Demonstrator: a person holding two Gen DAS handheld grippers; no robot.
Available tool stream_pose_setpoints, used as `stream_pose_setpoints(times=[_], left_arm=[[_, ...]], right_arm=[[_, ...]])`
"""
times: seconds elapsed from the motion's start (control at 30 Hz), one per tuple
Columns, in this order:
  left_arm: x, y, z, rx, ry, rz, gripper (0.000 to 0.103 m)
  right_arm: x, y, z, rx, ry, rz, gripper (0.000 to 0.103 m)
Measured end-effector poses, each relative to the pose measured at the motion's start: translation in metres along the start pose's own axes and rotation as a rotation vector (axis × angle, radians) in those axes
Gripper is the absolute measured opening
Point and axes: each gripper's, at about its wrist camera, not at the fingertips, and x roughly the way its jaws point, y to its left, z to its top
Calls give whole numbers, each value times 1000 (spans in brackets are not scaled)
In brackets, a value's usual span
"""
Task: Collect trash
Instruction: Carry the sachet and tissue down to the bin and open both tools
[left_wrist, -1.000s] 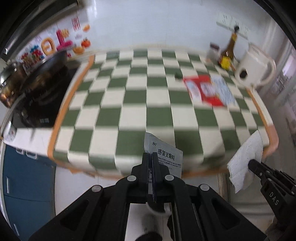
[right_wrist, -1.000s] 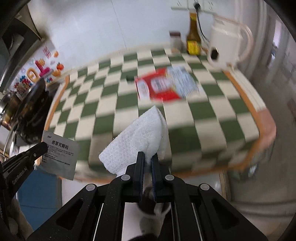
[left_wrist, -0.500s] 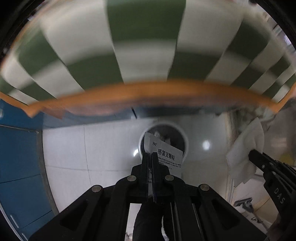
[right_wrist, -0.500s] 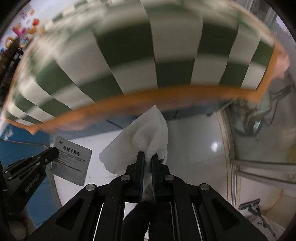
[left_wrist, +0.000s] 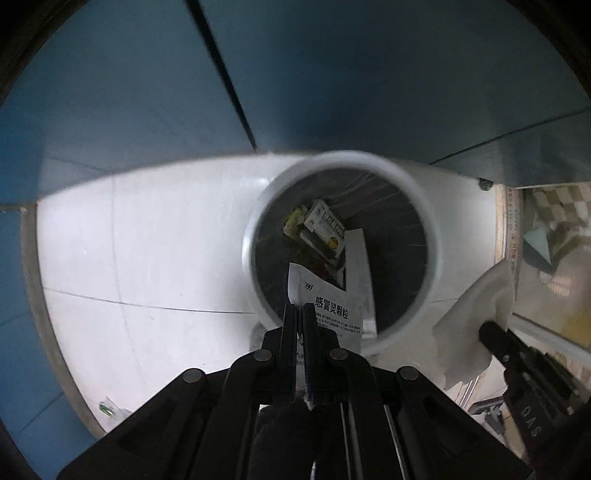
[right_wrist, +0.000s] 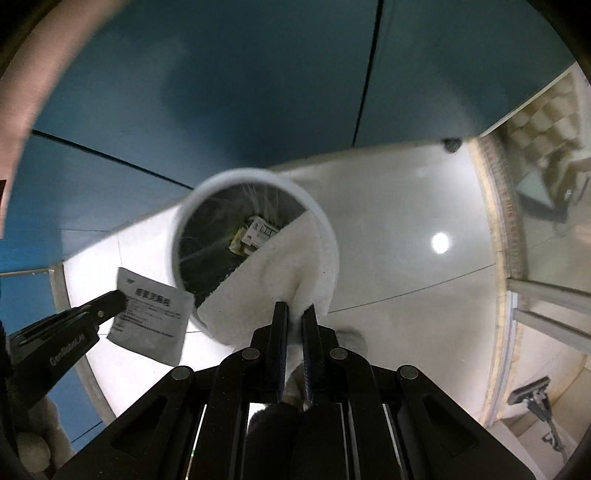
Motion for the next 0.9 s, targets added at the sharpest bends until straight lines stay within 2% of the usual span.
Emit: stream_pose_setpoints(times=[0.2,0.47,0.53,0.57,0.63,0.67,0.7,0.77,0.83,0.87,0.9], left_arm=[[41,19,11,-47,61,-74,2],[38,28,18,-19,70,-53,10],[37,31,17,-7,66,-32,23],[38,31,18,-8,62,-22,29],[36,31,17,-12,40,-12,70],[34,32,17,-13,25,3,79],[32,34,15,-13,10,17,89],[31,36,14,-11,7,33,97],[29,38,12,-7,-1,49,100],[27,40,10,-4,-10,61,100],[26,41,10,-3,-13,67,100]], right_arm=[[69,-4,5,11,51,20,8],[102,-6,15,39,86,43,12],[104,-4,17,33,98,41,19],[106,-3,17,31,104,39,25],[107,-1,16,21,108,25,31],[107,1,15,16,109,17,34],[106,2,13,10,110,8,42],[104,5,11,-3,108,3,51],[101,6,8,-19,103,-6,71],[100,7,7,-26,103,-6,76],[98,8,6,-30,103,-7,89]])
